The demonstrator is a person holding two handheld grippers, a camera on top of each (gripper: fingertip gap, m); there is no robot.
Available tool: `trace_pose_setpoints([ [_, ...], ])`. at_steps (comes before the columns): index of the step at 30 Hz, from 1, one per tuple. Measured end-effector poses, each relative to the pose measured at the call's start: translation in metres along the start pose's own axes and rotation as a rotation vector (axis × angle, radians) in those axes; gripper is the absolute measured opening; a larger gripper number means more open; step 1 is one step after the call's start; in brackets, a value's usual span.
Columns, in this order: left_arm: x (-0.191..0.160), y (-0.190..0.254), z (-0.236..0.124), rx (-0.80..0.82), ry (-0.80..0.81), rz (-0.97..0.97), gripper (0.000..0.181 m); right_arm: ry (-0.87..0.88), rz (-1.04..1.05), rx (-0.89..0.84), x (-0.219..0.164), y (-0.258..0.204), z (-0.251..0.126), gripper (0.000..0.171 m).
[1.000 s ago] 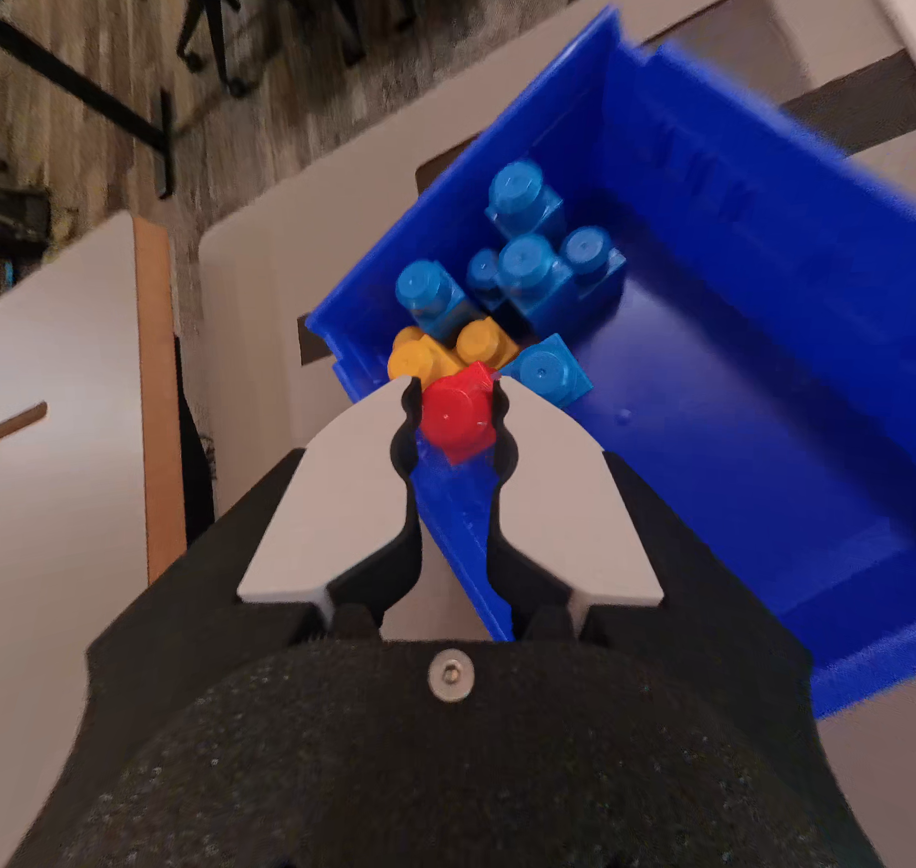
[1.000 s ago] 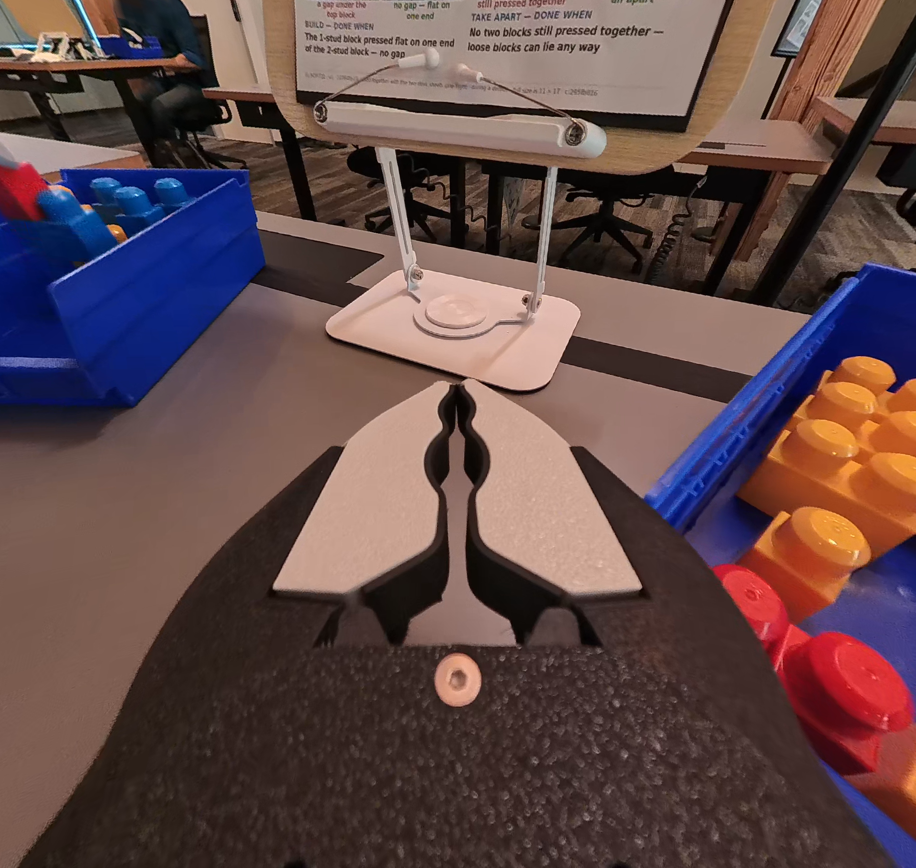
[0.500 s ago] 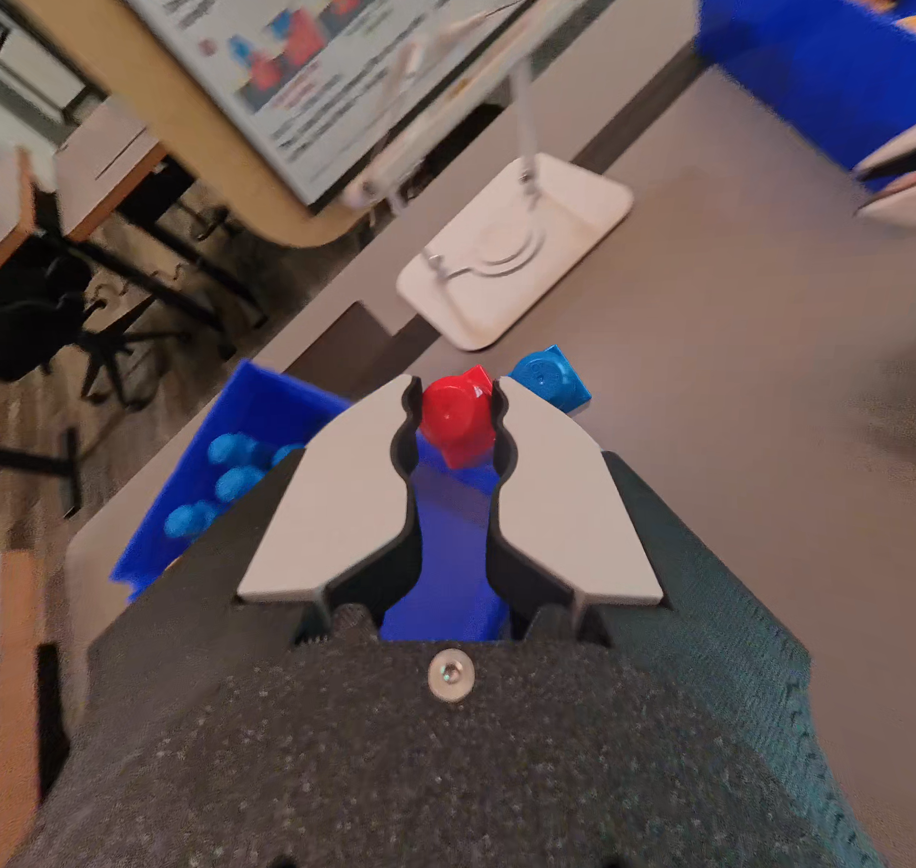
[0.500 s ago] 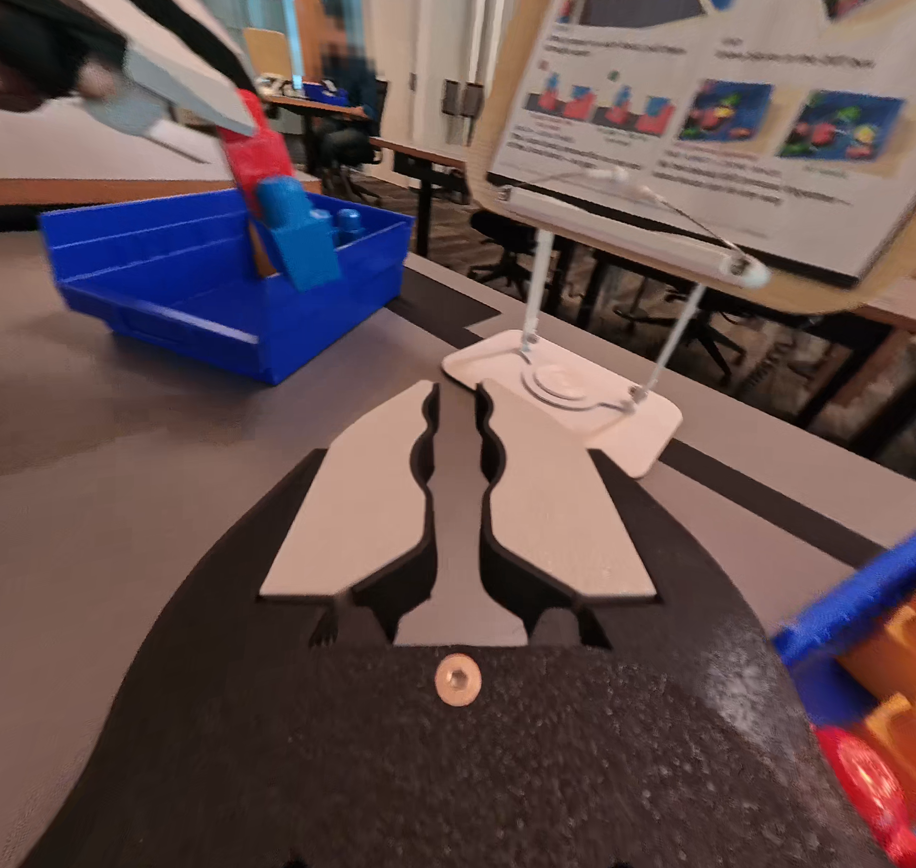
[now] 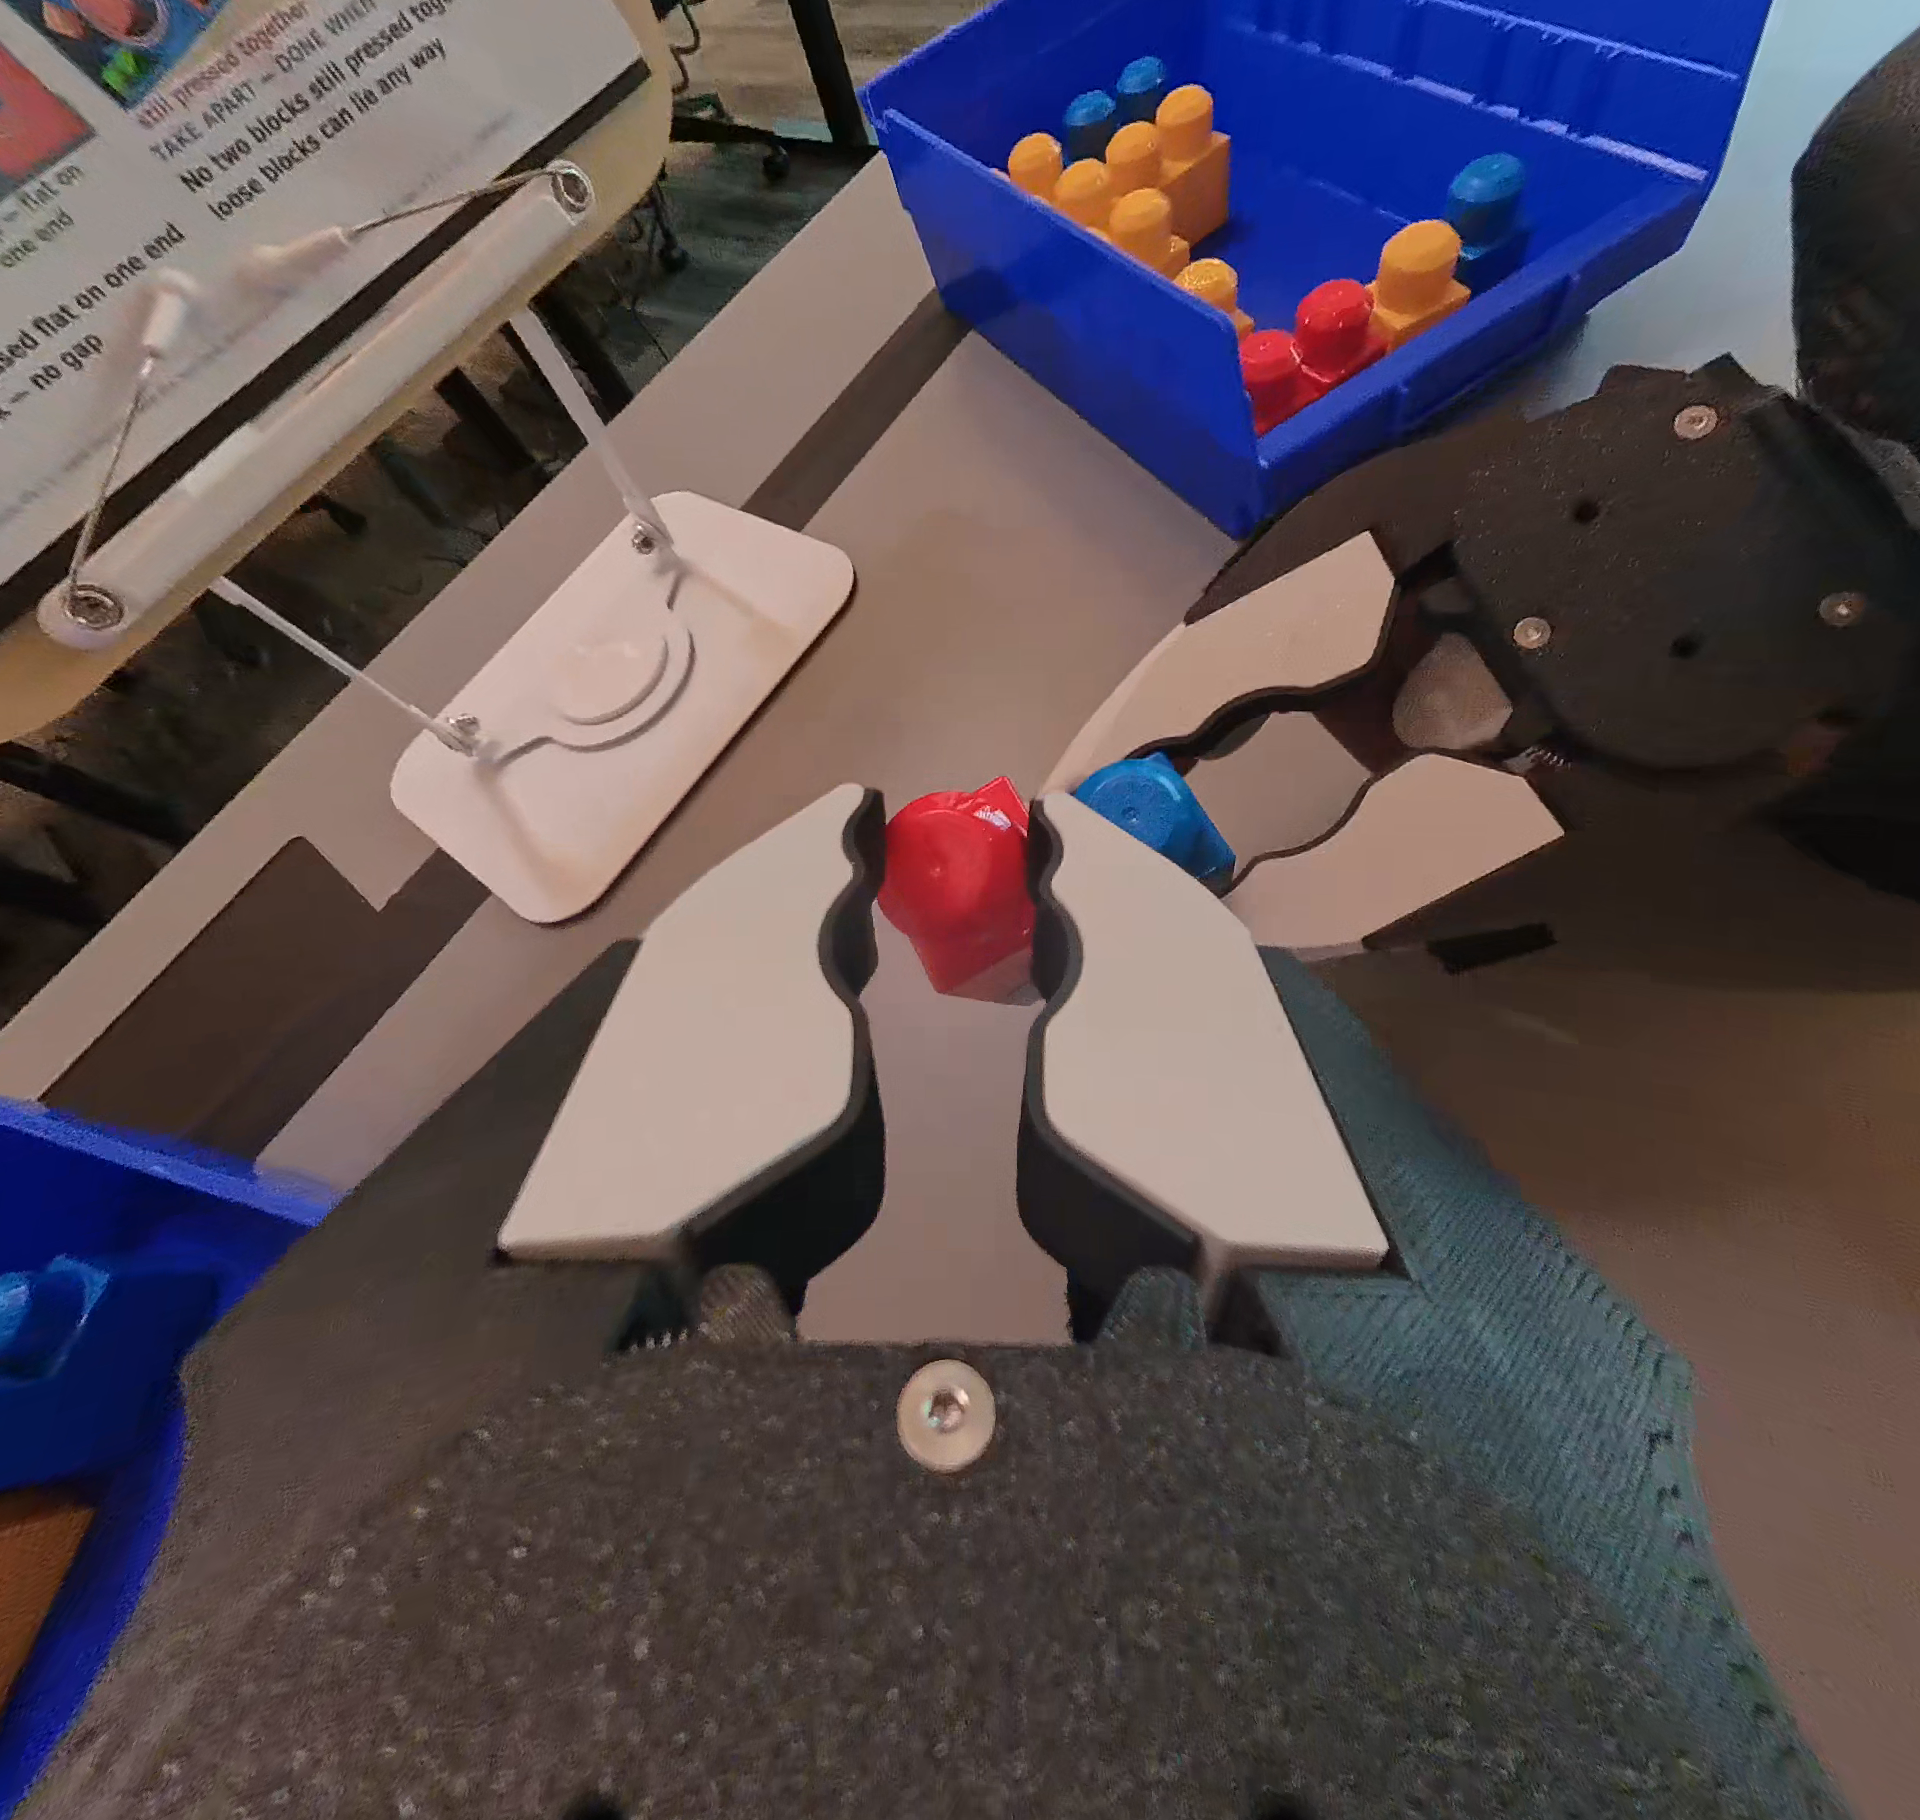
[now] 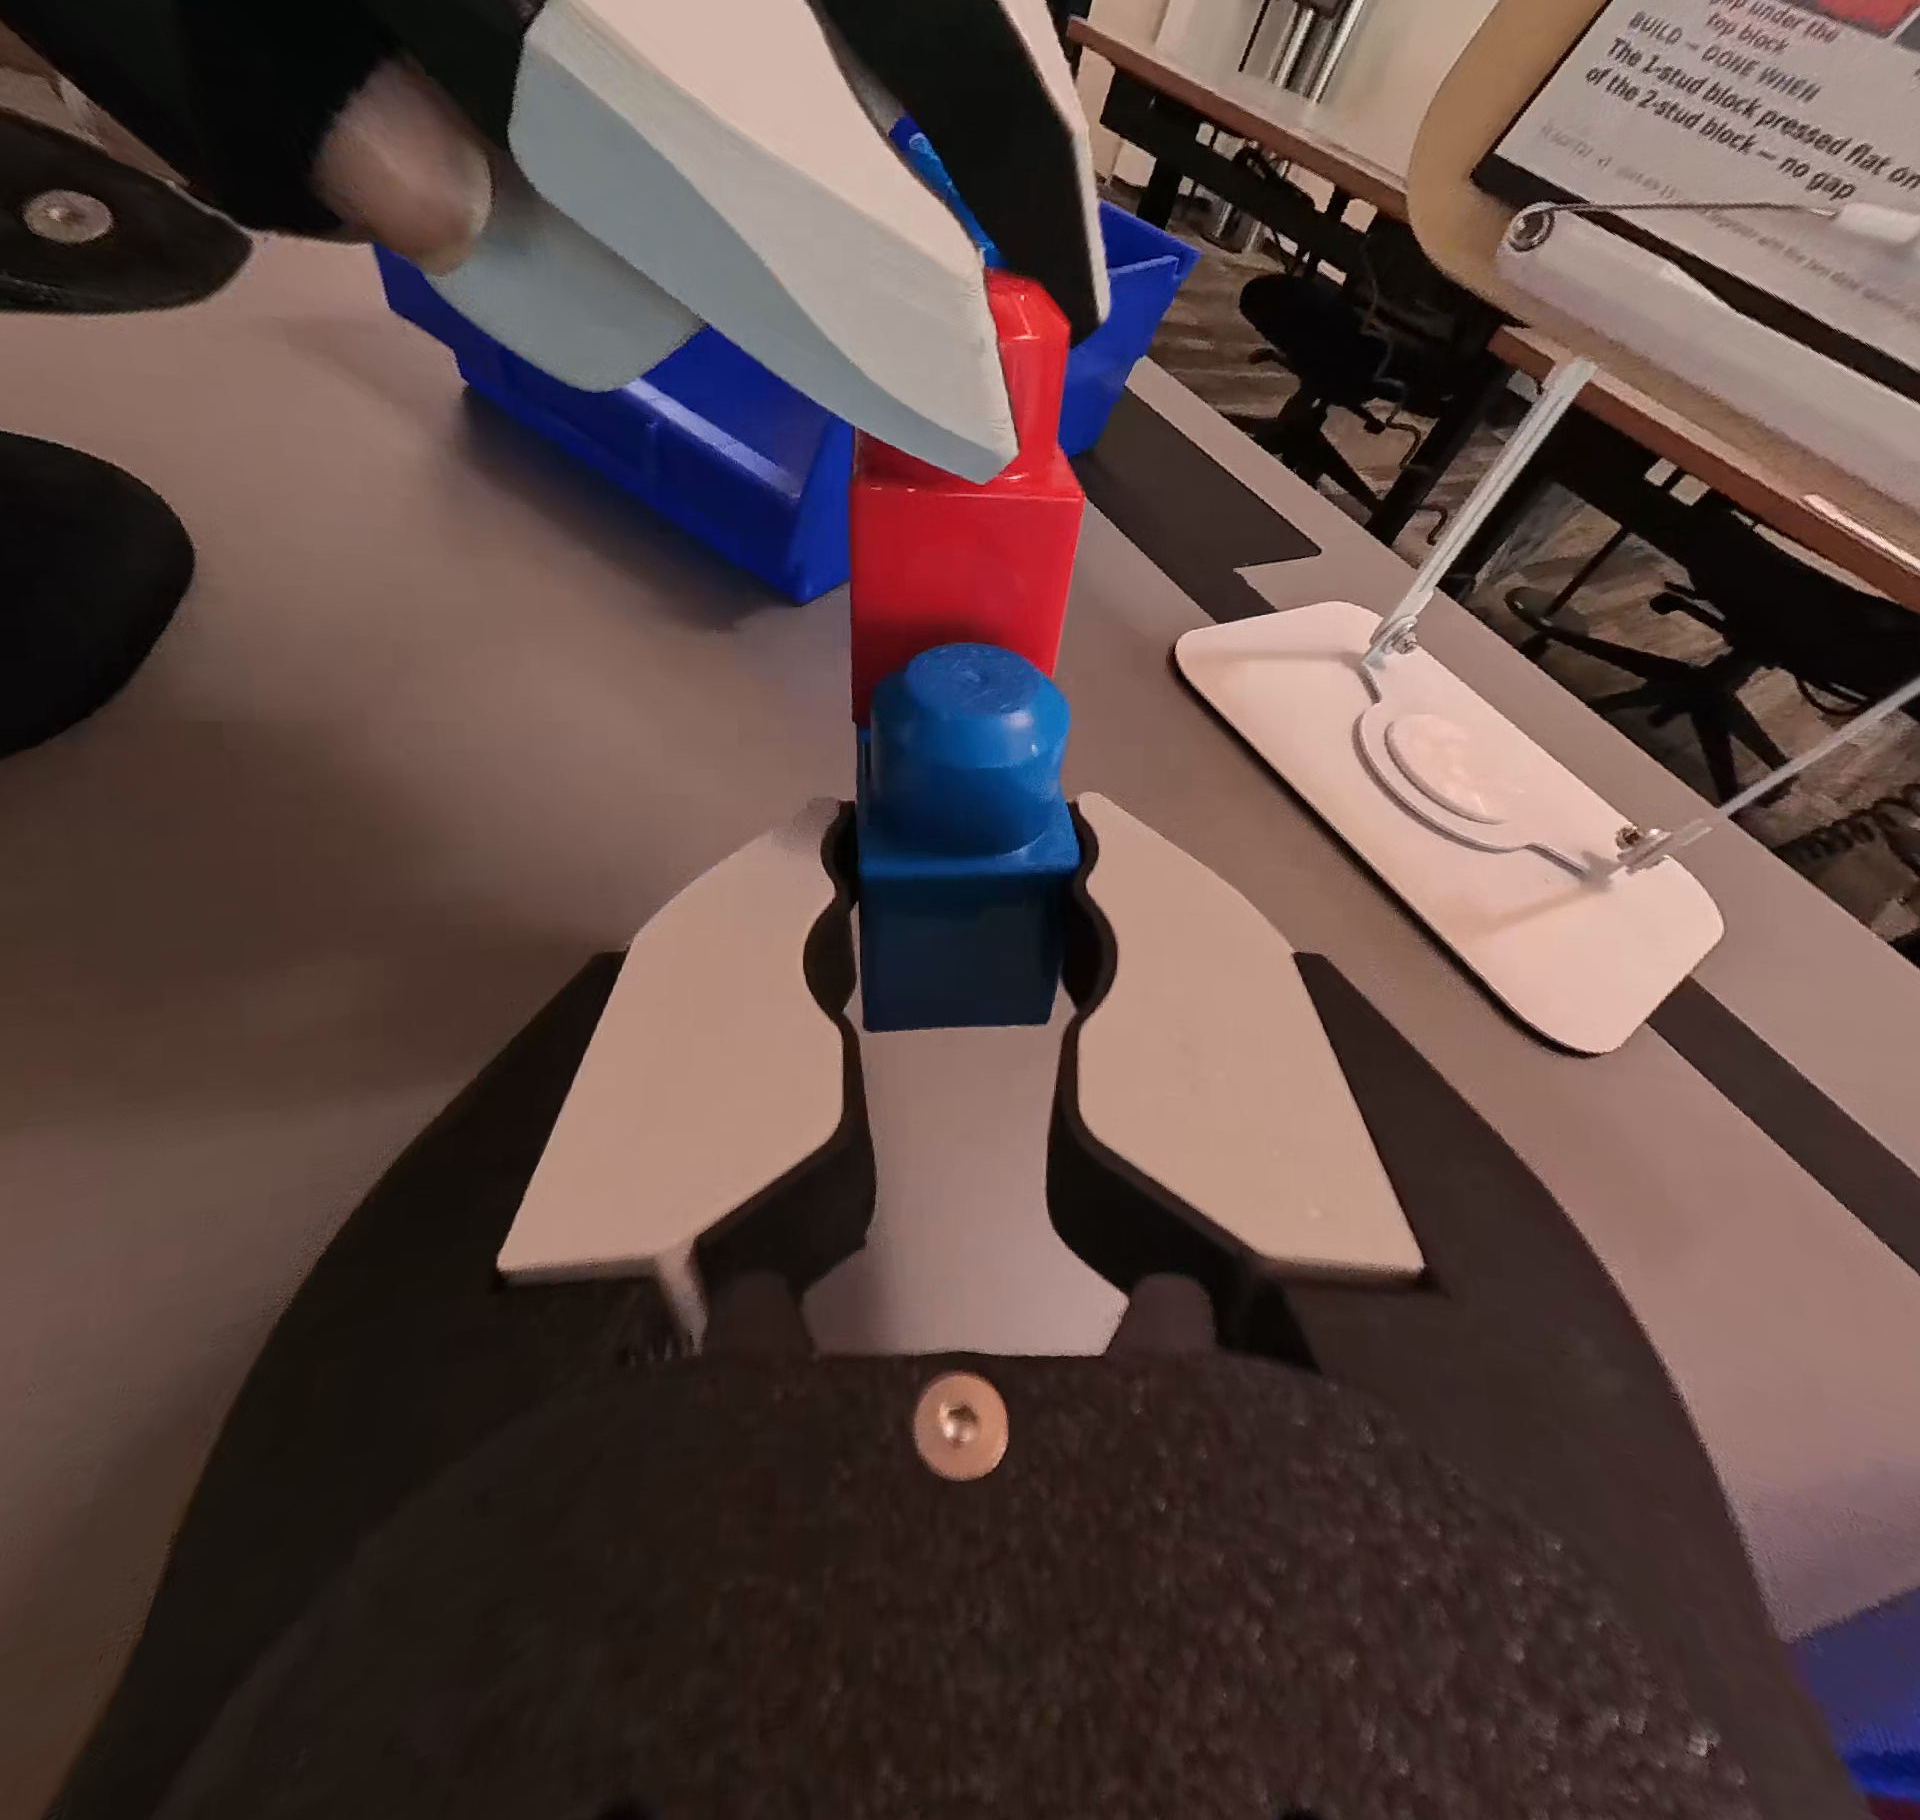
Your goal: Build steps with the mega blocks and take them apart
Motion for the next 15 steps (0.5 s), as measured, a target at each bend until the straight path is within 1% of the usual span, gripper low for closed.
trace_pose_setpoints([
  [3, 0.002, -0.001, -0.004, -0.007, 0.091, -0.036, 0.026, 0.054, 0.036, 0.028, 0.004, 0.004, -0.006, 0.036],
  [4, 0.003, -0.003, -0.007, -0.014, 0.132, -0.051, 0.031, 0.08, 0.069, 0.044, 0.006, 0.006, -0.009, 0.036],
  [5, 0.003, -0.005, -0.009, -0.028, 0.171, -0.073, 0.042, 0.114, 0.11, 0.07, 0.008, 0.008, -0.012, 0.036],
  [6, 0.002, -0.007, -0.011, -0.067, 0.216, -0.1, 0.048, 0.165, 0.147, 0.112, 0.01, 0.01, -0.016, 0.036],
  [9, -0.002, -0.012, -0.018, -0.23, 0.397, -0.226, 0.047, 0.336, 0.222, 0.246, 0.017, 0.012, -0.03, 0.036],
  [11, -0.007, -0.015, -0.019, -0.385, 0.49, -0.29, 0.048, 0.421, 0.276, 0.309, 0.021, 0.013, -0.036, 0.035],
  [13, -0.011, -0.017, -0.019, -0.515, 0.553, -0.357, 0.049, 0.481, 0.342, 0.355, 0.023, 0.017, -0.041, 0.036],
  [15, -0.015, -0.019, -0.018, -0.562, 0.597, -0.375, 0.048, 0.529, 0.388, 0.378, 0.023, 0.022, -0.045, 0.036],
])
Point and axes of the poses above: each gripper's, where its closed fingertips meet, z out along the fingers, x out of its top, y = z × x across the jaws, the point moved 8 cm from there along -z, back along the fingers, and after that the axes turned 11 degrees about -y, right-handed, at the moved point
